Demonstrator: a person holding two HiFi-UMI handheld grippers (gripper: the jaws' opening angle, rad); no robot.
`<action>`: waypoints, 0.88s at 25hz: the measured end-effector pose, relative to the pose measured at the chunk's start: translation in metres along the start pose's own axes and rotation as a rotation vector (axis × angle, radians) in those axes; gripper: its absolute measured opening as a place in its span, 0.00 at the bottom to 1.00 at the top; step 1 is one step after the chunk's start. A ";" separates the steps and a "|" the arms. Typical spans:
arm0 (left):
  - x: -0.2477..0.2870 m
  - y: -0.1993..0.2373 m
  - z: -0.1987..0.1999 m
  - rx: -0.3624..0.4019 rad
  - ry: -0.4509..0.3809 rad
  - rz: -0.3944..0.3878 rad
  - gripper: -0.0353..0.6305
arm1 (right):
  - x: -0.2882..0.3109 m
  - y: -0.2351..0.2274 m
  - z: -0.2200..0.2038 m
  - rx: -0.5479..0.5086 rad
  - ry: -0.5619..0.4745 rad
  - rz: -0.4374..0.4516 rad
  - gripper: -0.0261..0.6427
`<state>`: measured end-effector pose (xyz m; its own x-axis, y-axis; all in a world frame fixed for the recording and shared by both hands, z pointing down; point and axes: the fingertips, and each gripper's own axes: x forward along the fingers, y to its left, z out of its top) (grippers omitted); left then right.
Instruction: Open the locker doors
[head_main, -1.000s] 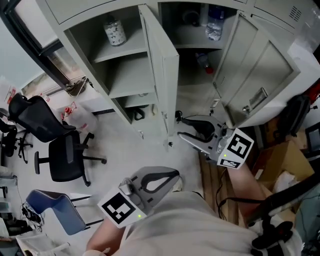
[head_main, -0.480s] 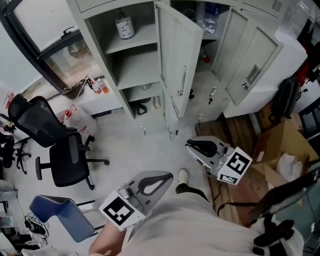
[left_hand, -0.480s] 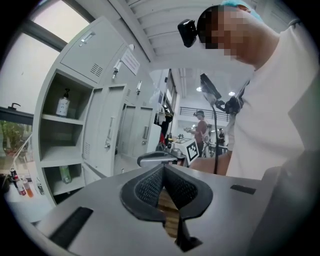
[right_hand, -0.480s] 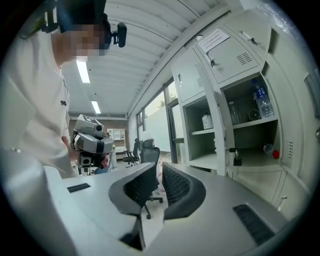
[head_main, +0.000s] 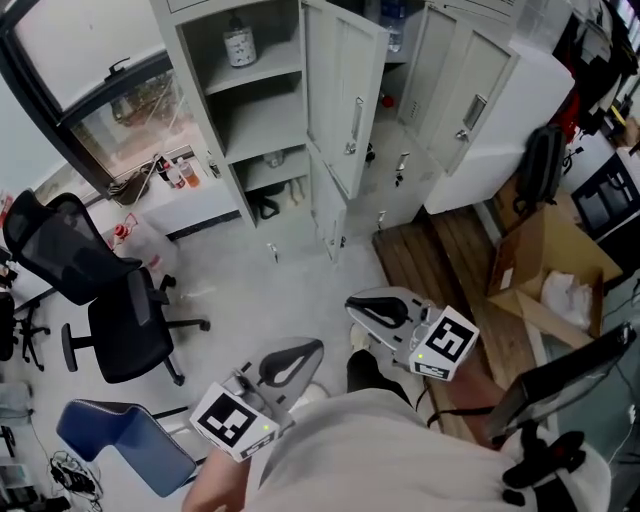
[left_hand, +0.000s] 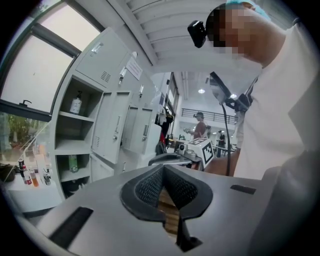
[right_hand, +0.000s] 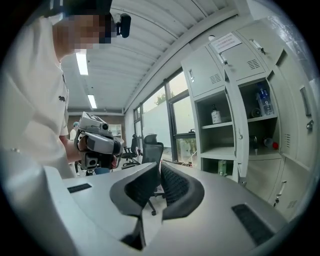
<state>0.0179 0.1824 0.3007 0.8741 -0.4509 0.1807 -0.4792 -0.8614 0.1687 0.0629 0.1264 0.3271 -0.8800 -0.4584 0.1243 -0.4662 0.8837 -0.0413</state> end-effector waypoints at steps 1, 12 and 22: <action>-0.005 -0.003 -0.004 0.000 0.001 0.001 0.07 | 0.001 0.008 -0.002 0.001 0.004 0.002 0.08; -0.043 -0.026 -0.026 0.021 0.014 0.028 0.07 | 0.015 0.068 0.000 -0.039 0.015 0.052 0.08; -0.058 -0.034 -0.035 0.013 0.009 0.056 0.07 | 0.023 0.093 0.000 -0.098 0.051 0.108 0.08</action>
<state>-0.0197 0.2460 0.3189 0.8453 -0.4962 0.1983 -0.5260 -0.8380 0.1452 -0.0003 0.1980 0.3259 -0.9177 -0.3567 0.1749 -0.3554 0.9339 0.0397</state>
